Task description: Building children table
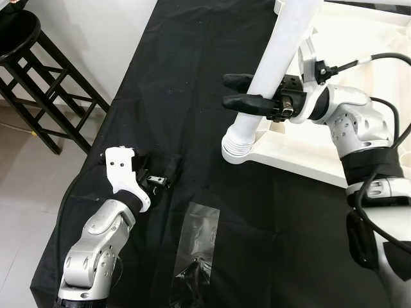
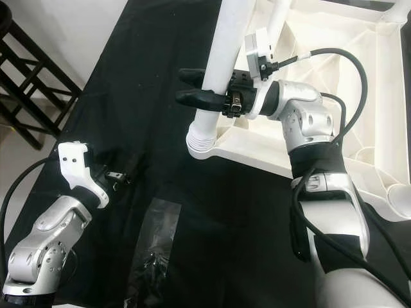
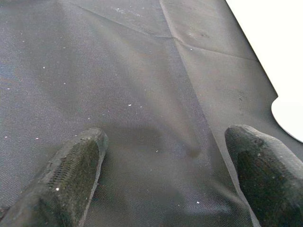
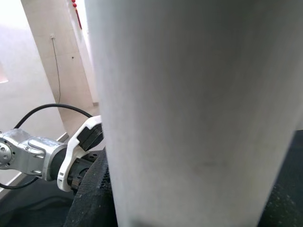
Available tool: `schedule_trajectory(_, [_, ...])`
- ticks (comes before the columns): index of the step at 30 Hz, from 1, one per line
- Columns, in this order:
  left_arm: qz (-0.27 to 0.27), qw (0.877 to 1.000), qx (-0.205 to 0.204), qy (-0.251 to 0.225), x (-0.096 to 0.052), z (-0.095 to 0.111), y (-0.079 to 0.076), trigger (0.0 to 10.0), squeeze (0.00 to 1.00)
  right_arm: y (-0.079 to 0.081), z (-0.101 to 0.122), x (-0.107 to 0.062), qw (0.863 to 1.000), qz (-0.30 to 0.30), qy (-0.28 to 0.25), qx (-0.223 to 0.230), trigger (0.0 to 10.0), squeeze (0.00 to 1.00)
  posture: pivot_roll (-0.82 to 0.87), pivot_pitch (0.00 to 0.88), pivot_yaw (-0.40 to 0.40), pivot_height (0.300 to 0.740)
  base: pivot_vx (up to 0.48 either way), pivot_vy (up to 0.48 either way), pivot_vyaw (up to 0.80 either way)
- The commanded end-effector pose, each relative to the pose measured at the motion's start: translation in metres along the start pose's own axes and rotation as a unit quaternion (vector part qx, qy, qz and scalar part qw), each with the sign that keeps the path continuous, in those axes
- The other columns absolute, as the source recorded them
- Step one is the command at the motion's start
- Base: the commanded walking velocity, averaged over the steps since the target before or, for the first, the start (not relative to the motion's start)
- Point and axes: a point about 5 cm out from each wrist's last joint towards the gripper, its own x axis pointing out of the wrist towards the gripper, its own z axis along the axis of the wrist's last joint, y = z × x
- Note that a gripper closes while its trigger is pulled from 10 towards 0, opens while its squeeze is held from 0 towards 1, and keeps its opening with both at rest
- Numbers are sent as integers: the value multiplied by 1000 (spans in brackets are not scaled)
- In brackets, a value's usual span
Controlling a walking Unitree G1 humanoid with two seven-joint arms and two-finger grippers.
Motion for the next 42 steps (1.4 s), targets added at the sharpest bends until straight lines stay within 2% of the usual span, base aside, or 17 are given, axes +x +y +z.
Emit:
schedule_trajectory(1, [3, 1000, -4, 26, -4, -11, 3, 10000, 0, 5, -48, -2, 995, -19, 85, 57, 10000, 0, 77, 331, 38, 740, 0, 0, 0])
schedule_trajectory(4, [3, 1000, -4, 26, -4, -11, 3, 10000, 0, 4, -50, 0, 994, -26, 102, 39, 10000, 0, 78, 334, 39, 740, 0, 0, 0])
schedule_trajectory(6, [3, 1000, -4, 25, -4, -11, 3, 10000, 0, 9, -58, 6, 987, -9, 159, -21, 10000, 0, 77, 337, 39, 740, 0, 0, 0])
schedule_trajectory(7, [3, 1000, -4, 25, -4, -11, 3, 10000, 0, 9, -58, 6, 987, -9, 159, -21, 10000, 0, 77, 337, 39, 740, 0, 0, 0])
schedule_trajectory(8, [3, 1000, -4, 25, -4, -11, 3, 10000, 0, 14, -62, 10, 982, 16, 184, -46, 10000, 0, 76, 338, 38, 740, 0, 0, 0])
schedule_trajectory(10, [3, 1000, -4, 25, -4, -11, 3, 10000, 0, 14, -62, 10, 982, 16, 184, -46, 10000, 0, 76, 338, 38, 740, 0, 0, 0])
schedule_trajectory(12, [4, 1000, -4, 24, -3, -10, 3, 10000, 0, 22, -65, 12, 976, 58, 201, -61, 10000, 0, 74, 340, 35, 740, 0, 0, 0])
schedule_trajectory(15, [4, 1000, -4, 23, -3, -10, 3, 10000, 0, 25, -64, 13, 975, 72, 201, -59, 10000, 0, 74, 340, 35, 740, 0, 0, 0])
schedule_trajectory(23, [6, 1000, -5, 21, -3, -10, 3, 10000, 0, 30, -64, 7, 978, 96, 185, -29, 10000, 0, 74, 344, 30, 740, 0, 0, 0])
schedule_trajectory(25, [5, 1000, -5, 21, -3, -10, 3, 10000, 0, 29, -61, 6, 983, 90, 161, -10, 10000, 0, 74, 344, 32, 740, 0, 0, 0])
schedule_trajectory(27, [5, 1000, -5, 22, -3, -10, 3, 10000, 0, 30, -57, 4, 989, 85, 116, 35, 10000, 0, 76, 344, 32, 740, 0, 0, 0])
schedule_trajectory(28, [5, 1000, -5, 22, -3, -10, 3, 10000, 0, 30, -57, 4, 989, 85, 116, 35, 10000, 0, 76, 344, 32, 740, 0, 0, 0])
schedule_trajectory(31, [5, 1000, -5, 22, -3, -10, 3, 10000, 0, 34, -58, -4, 988, 95, 92, 81, 10000, 0, 78, 345, 34, 740, 0, 0, 0])
schedule_trajectory(32, [5, 1000, -4, 22, -3, -10, 3, 10000, 0, 43, -61, -12, 983, 117, 97, 107, 10000, 0, 76, 345, 34, 740, 0, 0, 0])
schedule_trajectory(36, [5, 1000, -4, 22, -3, -10, 4, 10000, 0, 58, -60, -21, 974, 150, 117, 125, 10000, 0, 72, 345, 35, 740, 0, 0, 0])
schedule_trajectory(38, [5, 1000, -4, 22, -3, -10, 4, 10000, 0, 58, -60, -21, 974, 150, 117, 125, 10000, 0, 72, 345, 35, 740, 0, 0, 0])
schedule_trajectory(42, [8, 1000, -6, 18, -1, -9, 6, 10000, 0, 85, -61, -32, 956, 200, 170, 133, 10000, 0, 60, 343, 29, 740, 0, 0, 0])
